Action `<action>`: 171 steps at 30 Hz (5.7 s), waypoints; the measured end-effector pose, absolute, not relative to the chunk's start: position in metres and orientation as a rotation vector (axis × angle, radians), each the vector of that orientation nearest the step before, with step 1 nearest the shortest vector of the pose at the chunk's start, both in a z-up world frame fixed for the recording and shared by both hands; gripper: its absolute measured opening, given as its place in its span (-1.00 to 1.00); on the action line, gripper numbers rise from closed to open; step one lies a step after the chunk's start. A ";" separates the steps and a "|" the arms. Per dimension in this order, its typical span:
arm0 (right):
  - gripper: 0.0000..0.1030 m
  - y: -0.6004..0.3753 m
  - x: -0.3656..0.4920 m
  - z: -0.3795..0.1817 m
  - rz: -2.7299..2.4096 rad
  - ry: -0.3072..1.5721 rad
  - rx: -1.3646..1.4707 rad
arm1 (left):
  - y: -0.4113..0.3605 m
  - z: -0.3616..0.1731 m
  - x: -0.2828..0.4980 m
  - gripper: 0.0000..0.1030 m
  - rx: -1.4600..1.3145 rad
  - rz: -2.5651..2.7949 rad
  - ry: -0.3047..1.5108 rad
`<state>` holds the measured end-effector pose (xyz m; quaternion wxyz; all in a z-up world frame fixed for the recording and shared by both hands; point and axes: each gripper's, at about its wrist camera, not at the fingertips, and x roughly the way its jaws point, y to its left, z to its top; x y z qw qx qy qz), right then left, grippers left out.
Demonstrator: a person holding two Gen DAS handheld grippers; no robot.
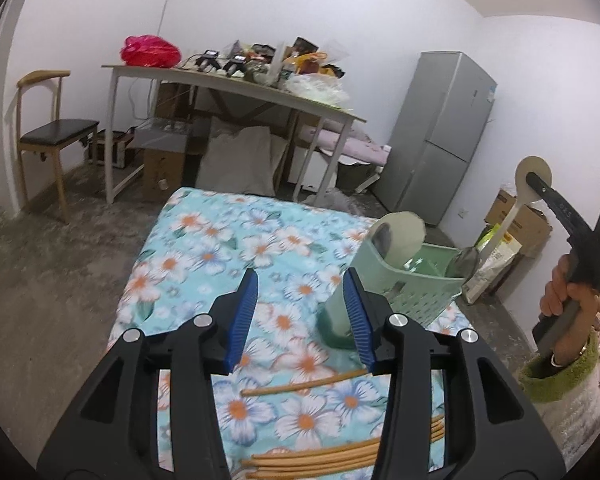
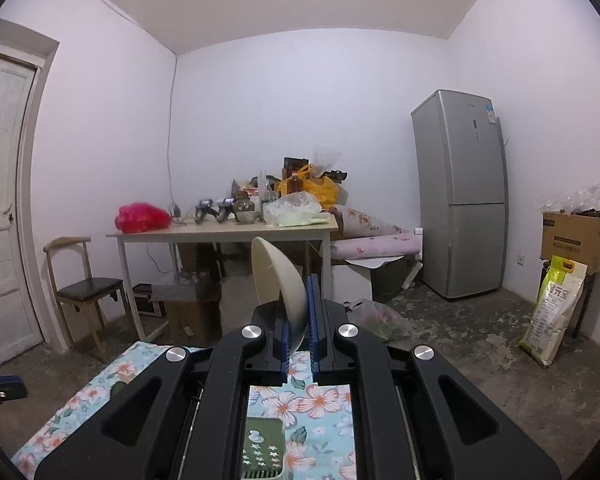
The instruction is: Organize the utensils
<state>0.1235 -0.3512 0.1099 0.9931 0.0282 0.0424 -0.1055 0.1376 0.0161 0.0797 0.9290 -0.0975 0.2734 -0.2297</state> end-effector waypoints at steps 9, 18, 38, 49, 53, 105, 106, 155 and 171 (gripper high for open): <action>-0.81 -0.339 0.168 0.045 -0.282 0.187 -0.053 | 0.022 0.073 0.136 -0.19 -0.214 -0.469 0.582; 0.03 -0.344 0.157 0.035 -0.189 0.235 0.074 | 0.014 0.075 0.136 -0.13 -0.200 -0.476 0.588; 0.47 -0.358 0.099 0.036 -0.076 0.239 0.287 | 0.009 0.071 0.134 0.33 -0.193 -0.472 0.611; 0.64 -0.326 0.069 -0.005 -0.014 0.430 0.209 | 0.004 0.057 0.126 0.56 -0.169 -0.490 0.664; 0.64 -0.313 0.065 -0.023 0.028 0.516 0.227 | 0.003 0.048 0.125 0.59 -0.167 -0.495 0.700; 0.74 -0.235 0.063 -0.085 0.195 0.785 0.292 | 0.000 -0.003 0.112 0.64 -0.126 -0.425 0.894; 0.74 -0.235 0.064 -0.085 0.196 0.786 0.294 | 0.000 -0.004 0.111 0.64 -0.125 -0.424 0.895; 0.73 -0.344 0.064 -0.076 -0.108 0.741 0.397 | -0.113 -0.021 -0.003 -0.09 0.578 -0.758 0.645; 0.73 -0.347 0.063 -0.087 -0.097 0.770 0.436 | -0.153 -0.060 -0.041 -0.79 1.040 -0.785 0.467</action>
